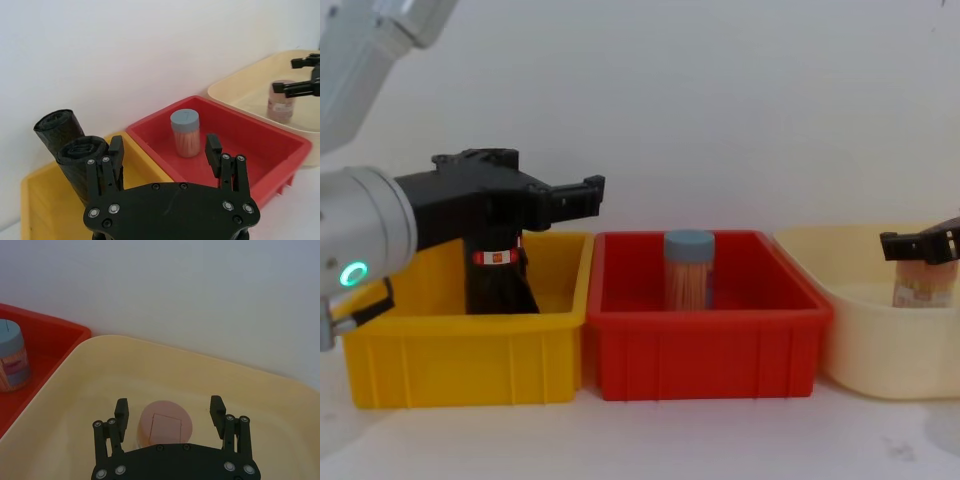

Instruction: Pick up the garbage bag with the one hand and transfer it to the other hand.

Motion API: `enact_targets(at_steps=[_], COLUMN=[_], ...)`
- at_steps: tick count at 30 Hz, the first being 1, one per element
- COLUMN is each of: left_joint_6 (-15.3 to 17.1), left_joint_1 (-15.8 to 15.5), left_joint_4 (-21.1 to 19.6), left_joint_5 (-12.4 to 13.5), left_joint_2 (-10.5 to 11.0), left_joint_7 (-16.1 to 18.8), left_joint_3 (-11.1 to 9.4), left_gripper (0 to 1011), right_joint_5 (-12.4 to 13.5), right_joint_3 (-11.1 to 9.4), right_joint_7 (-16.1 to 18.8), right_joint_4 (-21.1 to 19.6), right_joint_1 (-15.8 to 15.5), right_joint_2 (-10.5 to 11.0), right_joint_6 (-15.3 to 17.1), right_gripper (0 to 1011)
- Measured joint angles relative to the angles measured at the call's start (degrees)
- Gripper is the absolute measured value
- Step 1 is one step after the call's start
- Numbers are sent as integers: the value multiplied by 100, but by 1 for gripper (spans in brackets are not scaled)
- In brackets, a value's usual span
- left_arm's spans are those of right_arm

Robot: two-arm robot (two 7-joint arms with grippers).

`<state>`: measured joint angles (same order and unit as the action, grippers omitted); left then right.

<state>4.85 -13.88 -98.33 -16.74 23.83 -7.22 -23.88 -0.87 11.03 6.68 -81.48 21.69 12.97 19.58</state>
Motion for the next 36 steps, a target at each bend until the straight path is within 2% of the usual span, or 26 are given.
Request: enact_targets(at_steps=[6, 12, 22, 30, 36], left_joint_6=[232, 400, 673, 810, 868], left_joint_1=[293, 566, 1034, 1220, 1216], left_joint_4=[-442, -780, -1210, -1252, -1070], left_joint_5=[-191, -273, -222, -129, -127], left_joint_2=[147, 235, 283, 269, 225], left_joint_7=[-50, 25, 466, 777, 864], left_joint_3=[196, 372, 696, 938, 1077], left_gripper=[1001, 1000, 1000, 1000, 1001], right_joint_5=[-4, -4, -4, -4, -4], right_joint_3=[0, 0, 0, 0, 0], right_joint_7=[0, 0, 1, 1, 1], right_joint_4=[4, 7, 7, 7, 7], right_joint_1=[0, 0, 0, 0, 0], right_joint_2=[0, 0, 0, 0, 0], right_joint_6=[-1, -1, -1, -1, -1], right_gripper=[1000, 999, 1000, 1000, 1000])
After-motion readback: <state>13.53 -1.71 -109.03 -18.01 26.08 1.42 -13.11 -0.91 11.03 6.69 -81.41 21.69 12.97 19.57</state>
